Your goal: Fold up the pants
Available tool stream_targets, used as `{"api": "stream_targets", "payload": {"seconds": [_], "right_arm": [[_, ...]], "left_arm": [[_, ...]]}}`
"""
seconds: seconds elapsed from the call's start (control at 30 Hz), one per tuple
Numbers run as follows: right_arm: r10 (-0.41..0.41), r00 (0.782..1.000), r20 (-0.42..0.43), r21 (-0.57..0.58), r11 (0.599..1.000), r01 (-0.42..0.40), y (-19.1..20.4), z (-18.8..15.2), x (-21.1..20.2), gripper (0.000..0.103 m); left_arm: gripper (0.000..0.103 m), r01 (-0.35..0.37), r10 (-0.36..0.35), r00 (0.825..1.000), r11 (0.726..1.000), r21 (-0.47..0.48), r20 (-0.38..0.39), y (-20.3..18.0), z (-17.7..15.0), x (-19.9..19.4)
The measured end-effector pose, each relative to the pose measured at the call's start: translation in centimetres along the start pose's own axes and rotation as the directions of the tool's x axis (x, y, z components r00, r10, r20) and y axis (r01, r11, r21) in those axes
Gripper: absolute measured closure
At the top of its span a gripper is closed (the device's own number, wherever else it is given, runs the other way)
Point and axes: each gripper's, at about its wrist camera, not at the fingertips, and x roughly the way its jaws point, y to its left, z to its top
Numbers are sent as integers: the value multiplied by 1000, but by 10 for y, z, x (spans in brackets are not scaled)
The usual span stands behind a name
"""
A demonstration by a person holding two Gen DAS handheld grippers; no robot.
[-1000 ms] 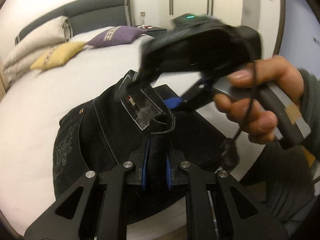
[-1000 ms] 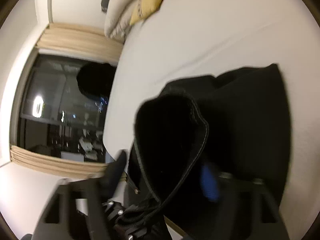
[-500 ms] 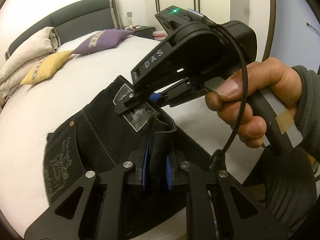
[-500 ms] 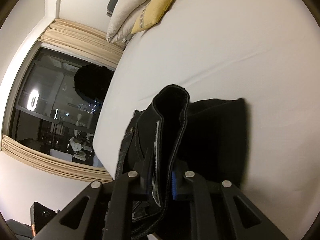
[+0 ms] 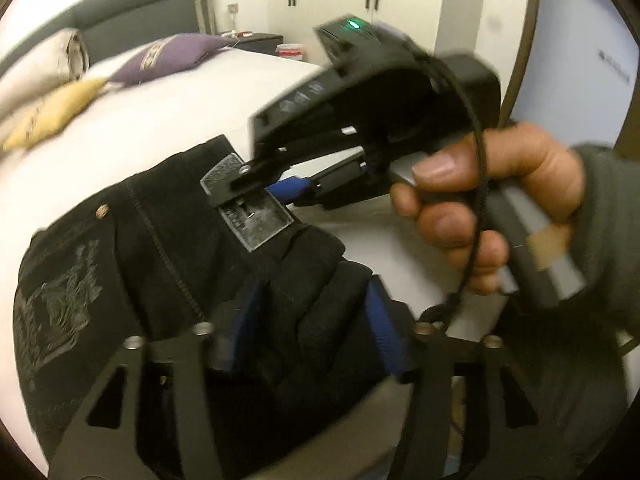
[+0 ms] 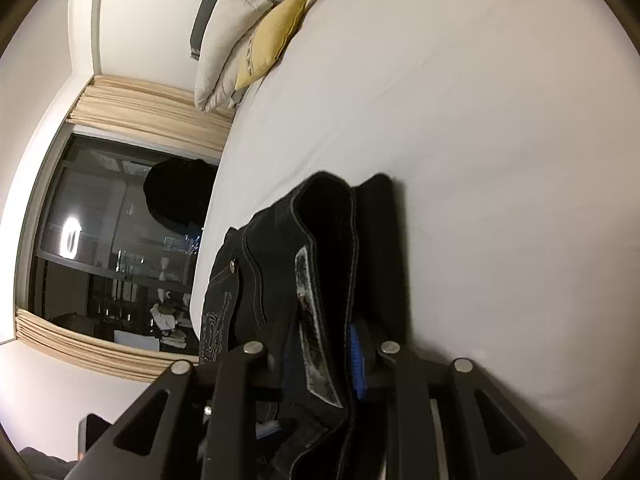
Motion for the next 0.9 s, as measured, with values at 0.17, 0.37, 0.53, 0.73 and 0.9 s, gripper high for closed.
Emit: {"api": "stream_targets", "payload": {"seconds": [0.17, 0.37, 0.53, 0.73, 0.9], "right_arm": [[-71, 997, 12, -48, 996, 72, 11, -3, -2, 83], [-110, 991, 72, -55, 992, 114, 27, -11, -6, 89], [-91, 990, 110, 2, 996, 91, 17, -23, -16, 90], [-55, 996, 76, 116, 992, 45, -4, -24, -15, 79], [-190, 965, 179, 45, 982, 185, 39, -34, -55, 49]], "left_arm": [[31, 9, 7, 992, 992, -128, 129, 27, -7, -66], [27, -103, 137, 982, 964, -245, 130, 96, -2, -90], [27, -157, 187, 978, 953, -260, 94, 123, -12, -85], [25, -224, 221, 975, 953, -202, -38, 139, -31, -34], [25, -188, 205, 978, 950, -249, 46, 143, -25, -62]]}}
